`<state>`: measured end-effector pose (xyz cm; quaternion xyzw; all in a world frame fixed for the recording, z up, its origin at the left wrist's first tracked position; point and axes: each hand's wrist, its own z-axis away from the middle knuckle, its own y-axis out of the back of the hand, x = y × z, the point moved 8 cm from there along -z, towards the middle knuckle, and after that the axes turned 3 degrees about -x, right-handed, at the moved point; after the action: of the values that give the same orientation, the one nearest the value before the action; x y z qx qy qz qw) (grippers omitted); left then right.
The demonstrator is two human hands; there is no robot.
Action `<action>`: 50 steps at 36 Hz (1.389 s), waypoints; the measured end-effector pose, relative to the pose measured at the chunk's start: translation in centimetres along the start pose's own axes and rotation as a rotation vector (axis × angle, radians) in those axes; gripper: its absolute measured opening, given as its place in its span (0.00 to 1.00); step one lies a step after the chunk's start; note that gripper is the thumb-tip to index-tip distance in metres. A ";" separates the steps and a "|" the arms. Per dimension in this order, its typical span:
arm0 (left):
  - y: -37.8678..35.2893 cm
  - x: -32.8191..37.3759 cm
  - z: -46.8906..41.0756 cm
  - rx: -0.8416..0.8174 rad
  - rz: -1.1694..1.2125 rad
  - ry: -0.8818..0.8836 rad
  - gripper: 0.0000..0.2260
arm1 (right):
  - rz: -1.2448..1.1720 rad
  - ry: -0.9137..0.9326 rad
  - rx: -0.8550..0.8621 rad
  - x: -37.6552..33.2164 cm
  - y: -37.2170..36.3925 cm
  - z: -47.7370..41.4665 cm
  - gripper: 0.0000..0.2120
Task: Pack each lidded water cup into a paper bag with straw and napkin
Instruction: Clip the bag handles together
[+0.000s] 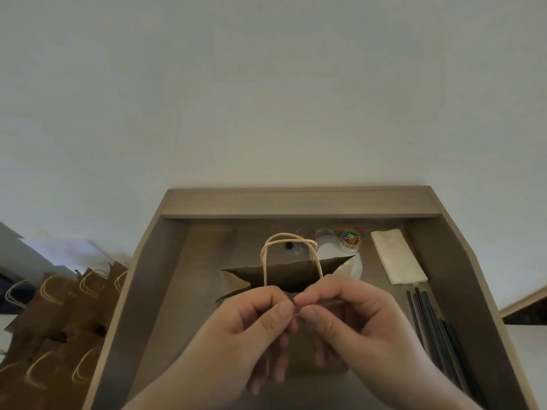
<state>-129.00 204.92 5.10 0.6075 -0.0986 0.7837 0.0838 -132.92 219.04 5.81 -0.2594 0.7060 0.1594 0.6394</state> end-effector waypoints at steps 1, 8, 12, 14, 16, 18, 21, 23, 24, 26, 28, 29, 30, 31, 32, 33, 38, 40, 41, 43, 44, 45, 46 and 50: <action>0.1 0.1 0.0 0.011 -0.019 -0.006 0.12 | 0.007 -0.002 0.002 0.1 0.0 -0.1 0.08; 1.1 0.7 0.3 0.164 -0.254 -0.156 0.06 | 0.133 -0.023 0.060 1.1 0.8 -0.7 0.07; 1.3 0.6 0.4 0.169 -0.206 -0.197 0.08 | 0.116 -0.013 0.001 0.9 0.6 -0.7 0.07; 1.4 0.4 0.4 0.179 -0.162 -0.211 0.09 | 0.080 -0.017 -0.031 1.0 0.5 -0.7 0.08; 1.4 0.2 0.3 0.184 -0.131 -0.220 0.10 | 0.055 -0.017 -0.046 1.3 0.5 -0.6 0.07; 1.2 -0.1 0.3 0.177 -0.146 -0.217 0.08 | 0.069 -0.005 -0.034 1.4 0.7 -0.6 0.06; 1.1 -0.5 0.3 0.206 -0.255 -0.212 0.05 | 0.104 0.003 -0.013 1.7 1.0 -0.5 0.04; 1.0 -0.6 0.5 0.236 -0.390 -0.224 0.07 | 0.107 0.044 -0.013 1.5 1.4 -0.5 0.07; 1.3 -0.4 0.6 0.272 -0.492 -0.264 0.09 | 0.102 0.079 0.012 1.1 2.0 -0.4 0.07; 2.2 0.8 1.2 0.415 -0.733 -0.386 0.13 | 0.122 0.150 0.114 0.0 3.8 -0.5 0.08; 3.4 1.6 1.7 0.584 -0.934 -0.450 0.23 | 0.248 0.186 0.230 -1.4 6.1 -1.3 0.02; 4.2 1.5 1.6 0.639 -0.974 -0.409 0.30 | 0.339 0.181 0.288 -1.9 7.2 -2.0 0.02; 5.1 1.2 1.3 0.665 -0.991 -0.338 0.37 | 0.433 0.167 0.347 -2.3 8.4 -2.7 0.04; 5.7 0.9 1.0 0.665 -1.014 -0.265 0.42 | 0.517 0.154 0.391 -2.8 9.4 -3.6 0.05; 6.1 0.6 0.6 0.644 -1.050 -0.206 0.45 | 0.598 0.140 0.402 -3.1 10.1 -4.6 0.05; 6.2 0.4 0.0 0.612 -1.093 -0.168 0.46 | 0.681 0.112 0.368 -3.2 10.5 -5.8 0.05; 6.0 0.0 -2.8 0.507 -1.114 -0.123 0.32 | 0.900 -0.225 -0.058 0.7 7.7 -11.1 0.05; 5.9 0.1 -3.5 0.499 -1.088 -0.163 0.22 | 0.921 -0.281 -0.188 2.1 5.9 -11.6 0.06; 5.8 0.1 -3.7 0.499 -1.093 -0.177 0.18 | 0.913 -0.283 -0.221 2.5 5.3 -11.6 0.06; 5.6 0.0 -3.9 0.484 -1.110 -0.180 0.15 | 0.891 -0.265 -0.244 2.6 4.4 -11.5 0.05; 5.5 0.1 -4.0 0.486 -1.114 -0.188 0.11 | 0.886 -0.259 -0.248 2.5 4.2 -11.4 0.05; 5.4 0.1 -3.9 0.485 -1.104 -0.191 0.06 | 0.884 -0.259 -0.255 2.5 3.9 -11.2 0.05; 5.4 0.1 -3.9 0.478 -1.081 -0.196 0.05 | 0.889 -0.260 -0.271 2.4 3.7 -11.0 0.06; 5.3 0.2 -3.8 0.467 -1.053 -0.198 0.16 | 0.933 -0.243 -0.352 2.3 2.4 -10.1 0.07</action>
<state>-133.95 200.78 4.05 0.6474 0.3844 0.5770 0.3164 -142.67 214.99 4.63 0.0000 0.6297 0.5732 0.5244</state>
